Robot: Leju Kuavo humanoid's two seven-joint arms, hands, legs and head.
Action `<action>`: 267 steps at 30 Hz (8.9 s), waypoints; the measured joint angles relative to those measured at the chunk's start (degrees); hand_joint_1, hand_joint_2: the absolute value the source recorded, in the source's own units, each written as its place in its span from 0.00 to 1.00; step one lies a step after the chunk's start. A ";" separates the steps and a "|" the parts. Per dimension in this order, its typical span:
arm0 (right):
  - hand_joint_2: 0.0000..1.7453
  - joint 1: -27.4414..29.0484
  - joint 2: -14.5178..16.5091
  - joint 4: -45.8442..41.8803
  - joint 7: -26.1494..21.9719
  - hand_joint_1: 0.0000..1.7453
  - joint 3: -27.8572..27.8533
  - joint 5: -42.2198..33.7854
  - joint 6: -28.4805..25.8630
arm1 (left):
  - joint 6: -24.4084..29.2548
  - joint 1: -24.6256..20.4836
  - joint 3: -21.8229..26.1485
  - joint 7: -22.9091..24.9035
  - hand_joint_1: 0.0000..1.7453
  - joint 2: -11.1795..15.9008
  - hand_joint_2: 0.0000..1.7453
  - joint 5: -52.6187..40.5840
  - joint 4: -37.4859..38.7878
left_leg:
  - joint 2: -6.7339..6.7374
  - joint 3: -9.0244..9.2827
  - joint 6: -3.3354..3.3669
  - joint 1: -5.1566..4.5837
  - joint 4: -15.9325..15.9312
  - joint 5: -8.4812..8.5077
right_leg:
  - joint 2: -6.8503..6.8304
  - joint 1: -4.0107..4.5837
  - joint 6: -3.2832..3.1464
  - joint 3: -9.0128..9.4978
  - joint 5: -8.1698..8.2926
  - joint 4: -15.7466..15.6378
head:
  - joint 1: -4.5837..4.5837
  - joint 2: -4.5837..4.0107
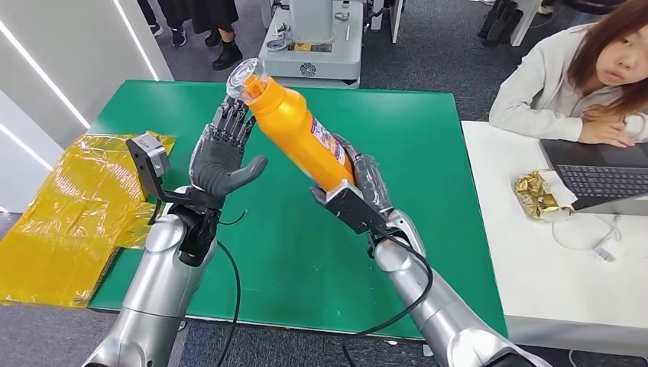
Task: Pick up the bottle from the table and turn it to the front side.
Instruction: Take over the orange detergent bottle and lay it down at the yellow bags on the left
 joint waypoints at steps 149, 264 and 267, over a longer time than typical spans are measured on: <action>1.00 33.98 -11.35 -42.19 -4.02 0.00 -12.10 -7.67 2.01 | 26.40 -38.58 -29.57 2.70 1.00 25.60 1.00 -81.70 57.97 | 0.10 -0.01 -0.01 0.02 0.06 0.00 | 0.13 0.01 0.00 -0.02 0.00 0.07 | -0.01 0.00; 1.00 33.40 -9.86 -45.49 0.49 0.00 -14.03 -4.12 5.10 | 18.96 -13.62 -19.15 -3.68 0.00 33.45 1.00 -61.16 49.38 | 0.18 -0.01 -0.03 0.03 0.01 -0.01 | 0.17 0.01 -0.02 -0.06 0.00 0.02 | 0.03 0.00; 1.00 33.26 -9.85 -45.11 0.49 0.00 -13.94 -4.11 5.10 | 21.76 -12.84 -19.11 -3.56 0.00 33.00 1.00 -60.08 48.91 | 0.18 -0.01 -0.03 0.03 0.02 -0.01 | 0.17 0.01 -0.02 -0.06 0.00 0.02 | 0.02 0.00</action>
